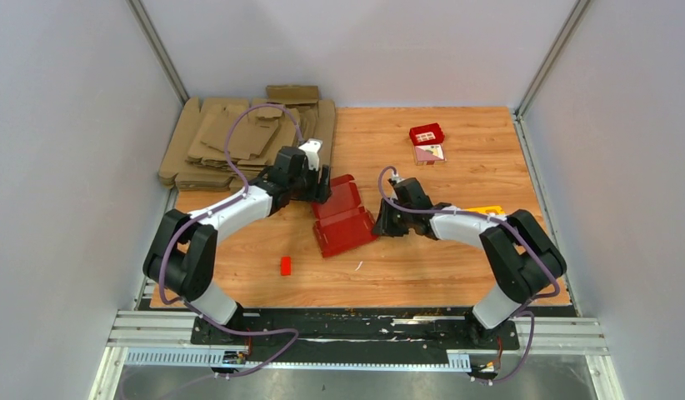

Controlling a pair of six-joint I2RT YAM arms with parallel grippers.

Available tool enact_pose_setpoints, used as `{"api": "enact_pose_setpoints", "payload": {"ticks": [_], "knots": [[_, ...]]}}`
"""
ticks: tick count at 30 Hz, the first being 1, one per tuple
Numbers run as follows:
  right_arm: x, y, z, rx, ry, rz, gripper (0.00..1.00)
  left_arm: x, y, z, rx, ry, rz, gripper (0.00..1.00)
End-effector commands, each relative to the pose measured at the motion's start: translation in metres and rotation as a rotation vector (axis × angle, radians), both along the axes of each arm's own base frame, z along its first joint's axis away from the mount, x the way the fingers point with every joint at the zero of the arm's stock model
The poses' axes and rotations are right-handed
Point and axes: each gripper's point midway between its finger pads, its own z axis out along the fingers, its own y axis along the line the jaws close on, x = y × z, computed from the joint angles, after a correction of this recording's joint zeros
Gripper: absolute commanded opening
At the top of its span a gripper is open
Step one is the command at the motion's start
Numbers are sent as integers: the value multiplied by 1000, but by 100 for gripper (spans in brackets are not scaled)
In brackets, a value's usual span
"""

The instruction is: Fold the paper box

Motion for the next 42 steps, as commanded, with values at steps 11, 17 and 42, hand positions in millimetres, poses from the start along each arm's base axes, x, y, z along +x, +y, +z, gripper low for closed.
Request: {"api": "enact_pose_setpoints", "payload": {"ticks": [11,17,42], "knots": [[55,-33,20,-179,-134,7,17,2,1,18,-24,-88,-17,72],[52,-38,33,-182,-170,5,45,5,10,20,5,-115,11,72],[4,-19,44,71,-148,19,81,33,-1,-13,-42,82,-59,74]]}}
